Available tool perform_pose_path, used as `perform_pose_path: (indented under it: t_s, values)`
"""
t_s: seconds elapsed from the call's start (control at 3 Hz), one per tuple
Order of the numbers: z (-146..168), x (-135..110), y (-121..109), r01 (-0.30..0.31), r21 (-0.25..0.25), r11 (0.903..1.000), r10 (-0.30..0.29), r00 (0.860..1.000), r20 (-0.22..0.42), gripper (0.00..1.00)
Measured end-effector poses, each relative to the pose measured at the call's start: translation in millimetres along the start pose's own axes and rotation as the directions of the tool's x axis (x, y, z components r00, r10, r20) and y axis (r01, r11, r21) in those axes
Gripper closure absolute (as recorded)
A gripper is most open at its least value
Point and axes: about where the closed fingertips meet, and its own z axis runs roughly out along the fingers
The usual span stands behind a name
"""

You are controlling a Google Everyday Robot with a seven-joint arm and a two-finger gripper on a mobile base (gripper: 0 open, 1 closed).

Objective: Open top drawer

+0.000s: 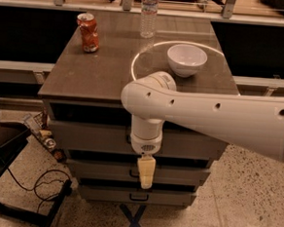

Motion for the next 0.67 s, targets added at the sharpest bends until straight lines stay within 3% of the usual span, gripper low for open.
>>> perform_pose_path:
  t_s: [0.33, 0.67]
  values:
    - [-2.9, 0.0, 0.4, 0.005, 0.004, 1.0, -0.005, 1.0, -0.005, 0.5]
    - [-12.2, -1.3, -0.1, 0.017, 0.017, 0.9997, -0.016, 1.0, -0.017, 0.73]
